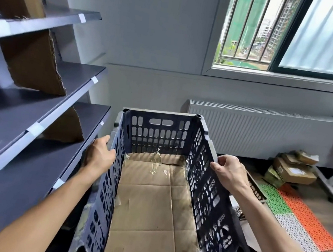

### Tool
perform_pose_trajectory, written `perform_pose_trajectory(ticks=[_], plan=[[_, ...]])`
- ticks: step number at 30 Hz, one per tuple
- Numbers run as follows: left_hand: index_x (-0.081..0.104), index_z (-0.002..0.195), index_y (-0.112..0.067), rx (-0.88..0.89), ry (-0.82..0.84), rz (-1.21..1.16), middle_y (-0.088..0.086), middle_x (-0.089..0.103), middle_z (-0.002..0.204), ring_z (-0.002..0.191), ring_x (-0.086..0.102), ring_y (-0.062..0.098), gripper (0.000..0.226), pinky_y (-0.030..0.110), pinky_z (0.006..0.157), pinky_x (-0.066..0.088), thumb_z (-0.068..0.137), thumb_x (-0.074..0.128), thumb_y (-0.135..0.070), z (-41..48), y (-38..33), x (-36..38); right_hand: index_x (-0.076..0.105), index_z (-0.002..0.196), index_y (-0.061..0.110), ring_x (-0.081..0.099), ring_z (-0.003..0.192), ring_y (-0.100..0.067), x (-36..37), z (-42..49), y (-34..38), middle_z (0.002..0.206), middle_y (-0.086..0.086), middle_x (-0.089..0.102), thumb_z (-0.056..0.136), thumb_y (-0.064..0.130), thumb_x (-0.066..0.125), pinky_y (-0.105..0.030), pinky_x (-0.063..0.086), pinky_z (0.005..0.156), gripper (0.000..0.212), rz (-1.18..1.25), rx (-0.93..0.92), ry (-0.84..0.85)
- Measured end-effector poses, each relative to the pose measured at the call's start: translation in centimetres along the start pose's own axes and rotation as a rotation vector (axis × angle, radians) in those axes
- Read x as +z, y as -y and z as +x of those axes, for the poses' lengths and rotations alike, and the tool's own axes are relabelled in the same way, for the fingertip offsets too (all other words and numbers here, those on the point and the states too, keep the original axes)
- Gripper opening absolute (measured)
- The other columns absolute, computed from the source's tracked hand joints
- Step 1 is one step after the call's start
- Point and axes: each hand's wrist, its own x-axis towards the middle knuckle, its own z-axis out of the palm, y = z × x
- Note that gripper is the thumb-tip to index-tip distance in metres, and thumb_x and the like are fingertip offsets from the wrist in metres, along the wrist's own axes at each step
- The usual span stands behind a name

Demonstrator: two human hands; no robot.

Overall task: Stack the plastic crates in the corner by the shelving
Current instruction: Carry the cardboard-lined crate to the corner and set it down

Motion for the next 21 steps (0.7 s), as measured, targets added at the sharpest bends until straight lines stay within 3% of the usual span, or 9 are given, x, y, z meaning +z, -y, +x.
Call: perform_pose_trajectory(ticks=[2, 7, 13, 15, 16, 18, 19, 21], plan=[[0.053, 0.138, -0.015, -0.027, -0.011, -0.013, 0.019, 0.068, 0.115, 0.098, 0.065, 0.04, 0.052, 0.04, 0.08, 0.053, 0.086, 0.059, -0.016, 1.0, -0.8, 0.5, 0.07, 0.087, 0.017, 0.065, 0.075, -0.02, -0.3, 1.9, 0.2, 0.08, -0.003, 0.07, 0.087, 0.033, 0.066, -0.027, 0.041, 0.061, 0.017, -0.005, -0.028, 0.024], [0.049, 0.142, -0.014, -0.038, -0.029, -0.017, 0.014, 0.058, 0.135, 0.112, 0.062, 0.036, 0.056, 0.042, 0.09, 0.053, 0.087, 0.061, -0.019, 4.1, -3.4, 0.8, 0.071, 0.083, 0.014, 0.067, 0.071, -0.019, -1.0, 6.6, 0.6, 0.077, -0.003, 0.071, 0.086, 0.032, 0.065, -0.03, 0.05, 0.062, 0.019, 0.004, -0.069, 0.009], [0.052, 0.138, -0.017, -0.022, -0.049, -0.014, 0.011, 0.055, 0.139, 0.106, 0.064, 0.034, 0.055, 0.04, 0.088, 0.053, 0.084, 0.061, -0.026, 8.9, -4.3, 1.9, 0.073, 0.088, 0.014, 0.068, 0.075, -0.021, -0.6, 11.1, 1.6, 0.08, -0.004, 0.073, 0.088, 0.028, 0.063, -0.036, 0.056, 0.072, 0.017, 0.033, -0.083, 0.024], [0.061, 0.124, -0.013, -0.002, -0.049, -0.018, 0.015, 0.065, 0.124, 0.082, 0.066, 0.032, 0.042, 0.039, 0.077, 0.055, 0.084, 0.061, -0.024, 10.5, -4.2, 2.7, 0.074, 0.092, 0.014, 0.068, 0.078, -0.022, 0.1, 12.5, 1.8, 0.082, -0.004, 0.074, 0.088, 0.027, 0.063, -0.036, 0.056, 0.074, 0.018, 0.029, -0.085, 0.033], [0.065, 0.114, -0.011, 0.015, -0.049, -0.024, 0.014, 0.071, 0.102, 0.071, 0.062, 0.031, 0.032, 0.038, 0.072, 0.053, 0.084, 0.062, -0.021, 11.1, -4.1, 3.0, 0.074, 0.094, 0.015, 0.068, 0.079, -0.022, 0.5, 13.1, 2.0, 0.084, -0.004, 0.074, 0.088, 0.028, 0.063, -0.036, 0.056, 0.075, 0.018, 0.024, -0.084, 0.034], [0.062, 0.084, -0.02, 0.002, -0.03, -0.019, -0.001, 0.052, 0.062, 0.065, 0.051, 0.027, 0.002, 0.036, 0.066, 0.049, 0.085, 0.062, -0.018, 13.0, -4.0, 3.7, 0.074, 0.097, 0.016, 0.068, 0.082, -0.022, 1.5, 14.7, 2.2, 0.087, -0.003, 0.075, 0.087, 0.028, 0.063, -0.035, 0.055, 0.075, 0.019, 0.016, -0.067, 0.035], [0.049, 0.07, -0.027, -0.008, -0.024, -0.03, -0.006, 0.042, 0.059, 0.066, 0.048, 0.025, 0.022, 0.036, 0.065, 0.046, 0.085, 0.062, -0.018, 14.4, -3.8, 4.3, 0.074, 0.098, 0.017, 0.068, 0.083, -0.022, 2.1, 15.6, 2.5, 0.087, -0.003, 0.075, 0.087, 0.029, 0.063, -0.034, 0.055, 0.075, 0.02, 0.01, -0.057, 0.038], [0.028, 0.063, -0.033, 0.007, 0.0, -0.034, -0.009, 0.033, 0.059, 0.066, 0.044, 0.022, 0.043, 0.032, 0.061, 0.041, 0.086, 0.062, -0.019, 16.6, -3.7, 5.1, 0.075, 0.097, 0.018, 0.068, 0.081, -0.021, 3.2, 17.3, 3.0, 0.084, -0.002, 0.074, 0.086, 0.031, 0.063, -0.033, 0.054, 0.074, 0.02, -0.004, -0.027, 0.042]])
